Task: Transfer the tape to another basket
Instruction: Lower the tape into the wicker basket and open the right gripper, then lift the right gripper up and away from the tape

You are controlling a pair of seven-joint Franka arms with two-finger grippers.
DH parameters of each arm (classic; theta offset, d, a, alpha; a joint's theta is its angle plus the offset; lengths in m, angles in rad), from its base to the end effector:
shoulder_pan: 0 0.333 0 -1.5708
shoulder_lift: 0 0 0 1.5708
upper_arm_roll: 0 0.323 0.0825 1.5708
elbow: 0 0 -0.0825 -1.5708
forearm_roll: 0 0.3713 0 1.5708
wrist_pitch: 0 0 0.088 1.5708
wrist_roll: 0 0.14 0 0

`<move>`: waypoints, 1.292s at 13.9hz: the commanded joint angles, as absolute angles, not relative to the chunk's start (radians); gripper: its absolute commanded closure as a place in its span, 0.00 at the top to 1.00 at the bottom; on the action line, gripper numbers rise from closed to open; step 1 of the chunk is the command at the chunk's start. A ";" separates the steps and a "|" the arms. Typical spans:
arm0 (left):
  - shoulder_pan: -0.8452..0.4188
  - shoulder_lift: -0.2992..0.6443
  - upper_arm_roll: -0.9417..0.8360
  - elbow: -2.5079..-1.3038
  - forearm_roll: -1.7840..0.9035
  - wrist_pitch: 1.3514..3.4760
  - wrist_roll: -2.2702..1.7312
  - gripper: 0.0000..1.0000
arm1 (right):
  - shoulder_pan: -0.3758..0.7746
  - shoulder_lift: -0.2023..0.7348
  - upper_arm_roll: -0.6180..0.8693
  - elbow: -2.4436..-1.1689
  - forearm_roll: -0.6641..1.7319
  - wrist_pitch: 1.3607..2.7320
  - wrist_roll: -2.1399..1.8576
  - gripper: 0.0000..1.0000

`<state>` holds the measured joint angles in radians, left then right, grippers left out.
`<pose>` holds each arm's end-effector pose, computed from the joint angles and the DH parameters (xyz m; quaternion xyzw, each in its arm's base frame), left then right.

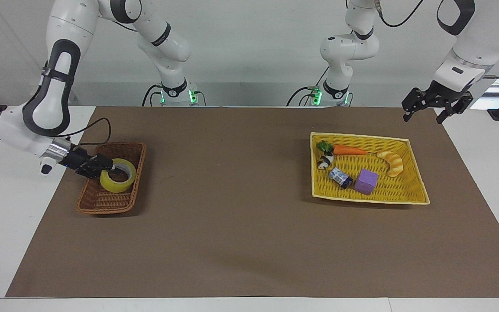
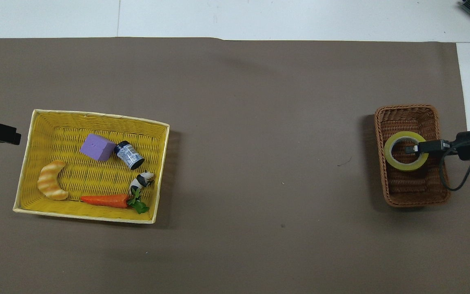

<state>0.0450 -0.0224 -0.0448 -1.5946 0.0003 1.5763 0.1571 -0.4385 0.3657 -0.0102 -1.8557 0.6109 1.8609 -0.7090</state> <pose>0.5352 -0.0001 0.6001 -0.9969 0.0784 -0.0020 0.0008 0.5524 -0.1963 0.2993 -0.9485 0.0133 -0.0027 0.3164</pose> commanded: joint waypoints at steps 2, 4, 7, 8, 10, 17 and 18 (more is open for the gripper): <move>0.054 -0.038 -0.051 -1.609 0.018 1.589 0.169 1.00 | -0.437 0.347 -0.003 -1.818 0.615 1.875 -0.724 1.00; 0.054 -0.038 -0.051 -1.609 0.018 1.589 0.169 1.00 | -0.376 0.333 0.002 -1.748 0.531 1.878 -0.703 1.00; 0.054 -0.038 -0.051 -1.609 0.018 1.589 0.169 1.00 | -0.280 0.292 0.006 -1.639 0.323 1.876 -0.512 1.00; 0.054 -0.038 -0.051 -1.609 0.018 1.589 0.169 1.00 | -0.244 0.270 0.006 -1.631 0.277 1.876 -0.461 1.00; 0.054 -0.038 -0.051 -1.609 0.018 1.589 0.169 1.00 | -0.200 0.244 0.006 -1.631 0.236 1.875 -0.419 1.00; 0.054 -0.038 -0.051 -1.609 0.018 1.589 0.169 1.00 | -0.014 0.157 0.008 -1.669 0.072 1.855 -0.090 1.00; 0.054 -0.038 -0.051 -1.609 0.018 1.589 0.169 1.00 | 0.026 0.141 0.006 -1.687 0.058 1.855 -0.024 1.00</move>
